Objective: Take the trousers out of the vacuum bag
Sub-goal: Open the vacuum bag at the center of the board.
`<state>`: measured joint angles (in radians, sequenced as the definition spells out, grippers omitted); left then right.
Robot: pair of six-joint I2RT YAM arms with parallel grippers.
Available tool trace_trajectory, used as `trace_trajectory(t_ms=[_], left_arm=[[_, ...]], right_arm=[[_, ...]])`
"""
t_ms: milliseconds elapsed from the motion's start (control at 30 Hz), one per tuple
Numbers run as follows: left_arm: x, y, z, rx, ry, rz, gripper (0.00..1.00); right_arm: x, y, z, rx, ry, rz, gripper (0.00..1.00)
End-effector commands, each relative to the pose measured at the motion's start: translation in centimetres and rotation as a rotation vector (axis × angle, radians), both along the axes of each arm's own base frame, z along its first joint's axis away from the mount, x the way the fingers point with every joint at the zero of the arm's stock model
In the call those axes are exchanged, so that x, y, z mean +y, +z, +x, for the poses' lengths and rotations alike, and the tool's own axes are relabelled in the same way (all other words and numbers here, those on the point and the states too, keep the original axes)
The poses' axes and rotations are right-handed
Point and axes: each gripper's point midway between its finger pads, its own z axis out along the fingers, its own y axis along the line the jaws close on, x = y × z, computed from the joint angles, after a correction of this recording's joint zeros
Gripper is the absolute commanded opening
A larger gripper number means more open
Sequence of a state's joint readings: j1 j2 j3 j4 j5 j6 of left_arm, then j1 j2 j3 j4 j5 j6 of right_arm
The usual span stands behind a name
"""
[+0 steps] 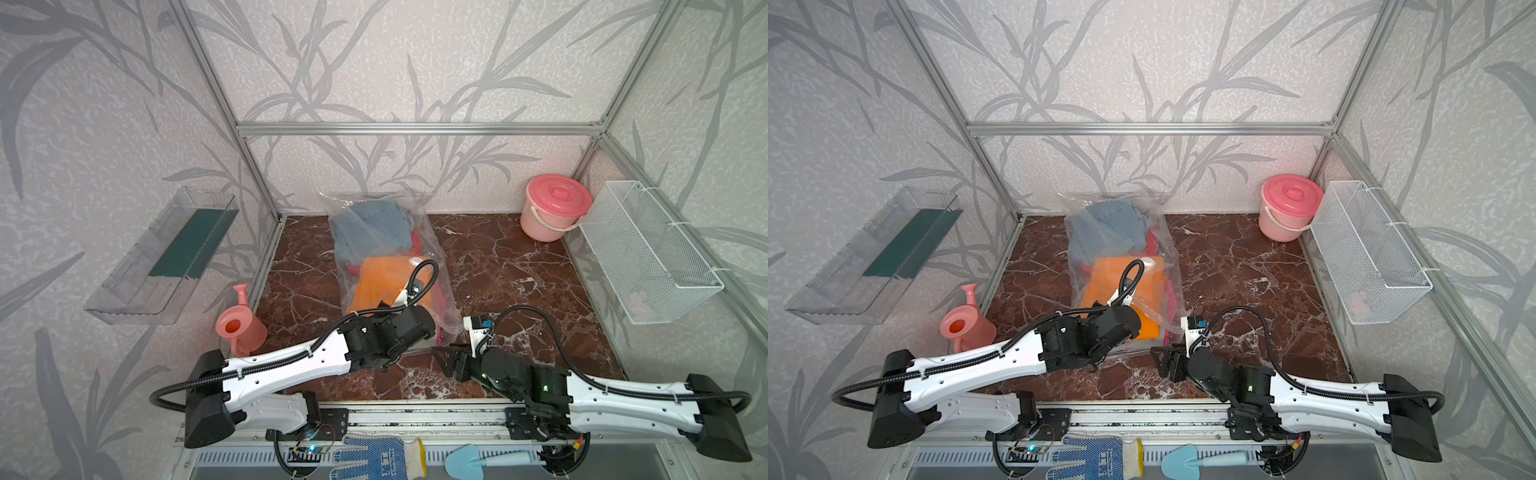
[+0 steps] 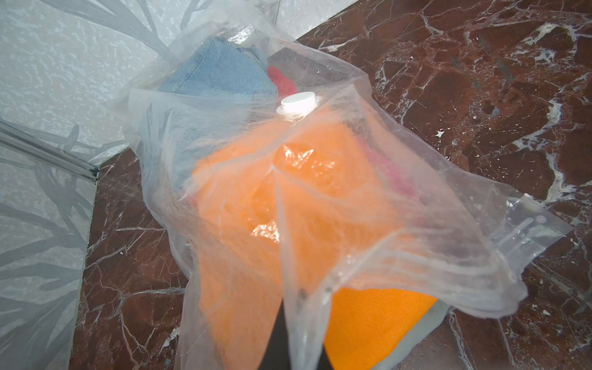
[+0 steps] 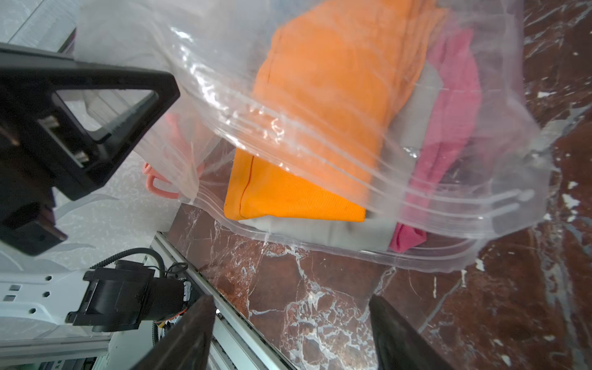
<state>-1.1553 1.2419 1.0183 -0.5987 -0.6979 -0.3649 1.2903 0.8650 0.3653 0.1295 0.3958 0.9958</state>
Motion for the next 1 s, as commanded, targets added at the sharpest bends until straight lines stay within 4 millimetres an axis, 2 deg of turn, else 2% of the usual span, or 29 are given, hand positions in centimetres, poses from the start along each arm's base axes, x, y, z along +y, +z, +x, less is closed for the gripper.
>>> trace_trajectory(t_ms=[0,233,400,633,833,967], left_arm=[[-0.7,1.3,0.3,-0.023,-0.018,-0.048,0.0],[-0.1,1.2,0.5,-0.019,0.0,-0.076,0.0],[0.0,1.0,0.6,-0.01,0.004,-0.093,0.0],[-0.2,0.5,0.8,0.006,0.001,-0.096,0.0],[0.1,0.4,1.0,0.007,0.012,-0.102,0.0],[0.3,0.5,1.0,0.007,0.018,-0.112,0.0]], right_arm=[[0.9,0.2,1.1,-0.002,-0.074,0.056,0.76],[3.5,-1.1,2.3,0.036,-0.127,0.101,0.76],[4.0,-2.2,3.7,0.037,-0.191,0.1,0.76],[5.1,-3.8,5.0,0.083,-0.182,0.133,0.76],[5.6,-4.1,5.8,0.077,-0.176,0.158,0.76],[6.6,-2.4,6.2,0.038,-0.139,0.196,0.75]])
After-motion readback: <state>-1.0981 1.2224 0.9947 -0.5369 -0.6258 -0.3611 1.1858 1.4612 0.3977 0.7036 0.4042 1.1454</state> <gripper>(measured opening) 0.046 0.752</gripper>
